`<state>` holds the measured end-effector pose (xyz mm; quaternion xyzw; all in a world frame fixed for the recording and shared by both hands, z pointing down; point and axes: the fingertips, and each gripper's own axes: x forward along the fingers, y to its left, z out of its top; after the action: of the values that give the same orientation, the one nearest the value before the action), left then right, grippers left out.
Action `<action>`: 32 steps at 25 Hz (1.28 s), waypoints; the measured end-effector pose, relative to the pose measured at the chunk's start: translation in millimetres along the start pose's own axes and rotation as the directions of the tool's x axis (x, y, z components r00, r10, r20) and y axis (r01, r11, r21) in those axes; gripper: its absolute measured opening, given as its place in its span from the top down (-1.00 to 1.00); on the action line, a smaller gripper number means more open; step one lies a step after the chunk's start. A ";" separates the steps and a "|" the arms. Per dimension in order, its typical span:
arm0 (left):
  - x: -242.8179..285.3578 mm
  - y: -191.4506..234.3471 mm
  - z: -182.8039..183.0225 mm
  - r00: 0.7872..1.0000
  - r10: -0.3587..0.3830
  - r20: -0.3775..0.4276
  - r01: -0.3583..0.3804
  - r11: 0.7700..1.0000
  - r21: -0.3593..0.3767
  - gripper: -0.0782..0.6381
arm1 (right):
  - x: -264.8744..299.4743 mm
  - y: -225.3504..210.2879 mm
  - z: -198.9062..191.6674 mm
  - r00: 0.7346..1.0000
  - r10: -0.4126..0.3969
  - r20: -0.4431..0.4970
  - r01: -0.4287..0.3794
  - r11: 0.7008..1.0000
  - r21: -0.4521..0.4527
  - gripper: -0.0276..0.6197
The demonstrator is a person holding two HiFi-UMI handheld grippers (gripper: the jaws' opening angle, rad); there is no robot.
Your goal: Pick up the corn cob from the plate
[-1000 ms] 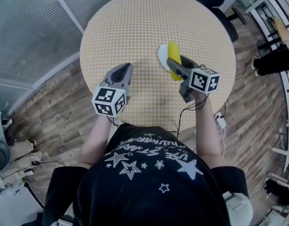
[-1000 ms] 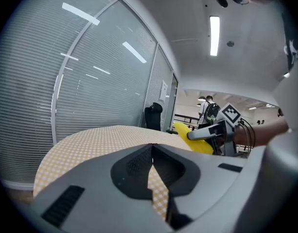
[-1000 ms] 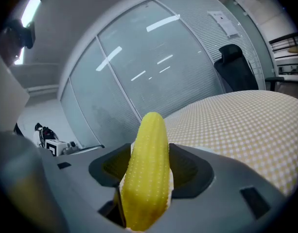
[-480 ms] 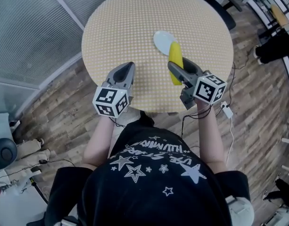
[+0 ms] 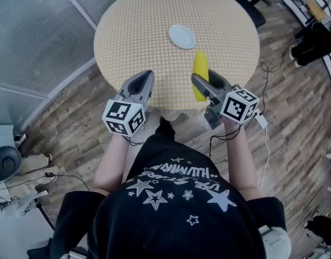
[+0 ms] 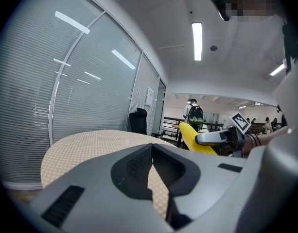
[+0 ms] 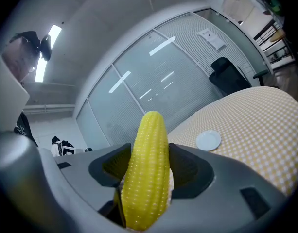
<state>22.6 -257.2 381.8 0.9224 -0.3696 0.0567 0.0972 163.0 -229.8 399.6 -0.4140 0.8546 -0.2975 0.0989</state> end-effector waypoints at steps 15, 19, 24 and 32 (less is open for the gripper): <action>-44.2 -55.7 17.1 0.998 -0.032 0.054 0.027 0.996 0.090 0.76 | -50.4 42.9 -30.9 0.999 0.007 0.040 -0.006 1.000 -0.030 0.12; -61.7 -56.5 10.5 0.997 -0.052 0.056 0.048 0.996 0.073 0.76 | -48.8 58.5 -35.1 0.999 -0.003 0.054 0.004 0.999 -0.032 0.12; -96.2 -55.7 2.2 0.996 -0.070 0.050 0.068 0.996 0.049 0.76 | -44.9 86.5 -45.9 0.998 -0.021 0.051 0.024 0.999 -0.040 0.12; -159.6 -64.6 -8.1 0.994 -0.099 0.051 0.097 0.995 0.038 0.76 | -56.3 145.3 -67.8 0.996 -0.038 0.079 0.042 0.998 -0.051 0.12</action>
<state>-47.9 -102.6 352.6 0.9421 -0.3253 0.0339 0.0737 76.5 -88.0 363.9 -0.4447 0.8492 -0.2604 0.1152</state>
